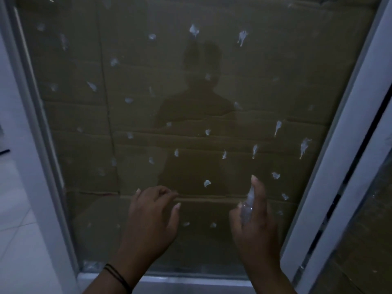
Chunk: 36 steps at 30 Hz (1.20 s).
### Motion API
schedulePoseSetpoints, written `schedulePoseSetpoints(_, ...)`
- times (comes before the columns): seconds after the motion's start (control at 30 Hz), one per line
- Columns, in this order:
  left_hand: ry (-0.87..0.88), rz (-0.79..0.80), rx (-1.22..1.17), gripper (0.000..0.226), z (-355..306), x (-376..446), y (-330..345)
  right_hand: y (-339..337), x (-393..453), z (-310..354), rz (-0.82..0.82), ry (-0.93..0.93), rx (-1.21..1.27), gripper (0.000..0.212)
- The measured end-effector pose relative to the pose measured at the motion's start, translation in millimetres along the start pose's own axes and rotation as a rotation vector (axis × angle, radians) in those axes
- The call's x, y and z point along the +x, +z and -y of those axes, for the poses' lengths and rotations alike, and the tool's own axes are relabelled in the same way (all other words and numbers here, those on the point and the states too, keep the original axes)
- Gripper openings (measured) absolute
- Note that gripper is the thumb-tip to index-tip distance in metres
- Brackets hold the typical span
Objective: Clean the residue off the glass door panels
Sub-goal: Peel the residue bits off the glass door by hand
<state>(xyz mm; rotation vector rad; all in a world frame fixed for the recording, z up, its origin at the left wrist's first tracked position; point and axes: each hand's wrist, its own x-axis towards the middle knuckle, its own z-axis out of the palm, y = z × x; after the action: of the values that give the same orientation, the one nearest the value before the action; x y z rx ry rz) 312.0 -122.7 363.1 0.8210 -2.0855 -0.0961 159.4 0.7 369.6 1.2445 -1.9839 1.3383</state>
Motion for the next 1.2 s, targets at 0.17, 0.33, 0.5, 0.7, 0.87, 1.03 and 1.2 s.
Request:
schedulePoseSetpoints(0.17, -0.004, -0.016, 0.015, 0.028, 6, 0, -10, 7, 0, 6, -0.033, 0.033, 0.012, 0.078)
schedulePoseSetpoints(0.33, -0.014, -0.023, 0.029, 0.031, 11, -3, -14, 8, 1, 9, -0.055, 0.036, 0.001, 0.076)
schedulePoseSetpoints(0.5, -0.018, -0.027, 0.016, 0.026, 13, -5, -20, 7, 2, 13, -0.022, 0.043, 0.018, 0.074)
schedulePoseSetpoints(0.7, -0.038, -0.010, 0.037, 0.021, 16, -8, -27, 8, -1, 13, 0.077, 0.104, 0.007, 0.063)
schedulePoseSetpoints(0.87, -0.038, -0.034, 0.035, 0.028, 19, -9, -33, 10, -6, 26, 0.018, 0.062, 0.053, 0.073)
schedulePoseSetpoints(1.03, -0.050, -0.034, 0.063, 0.022, 29, -12, -37, 19, -8, 41, 0.018, -0.035, 0.087, 0.084)
schedulePoseSetpoints(1.2, -0.057, -0.057, 0.082, 0.023, 39, -15, -41, 31, -9, 55, 0.074, -0.006, 0.061, 0.066)
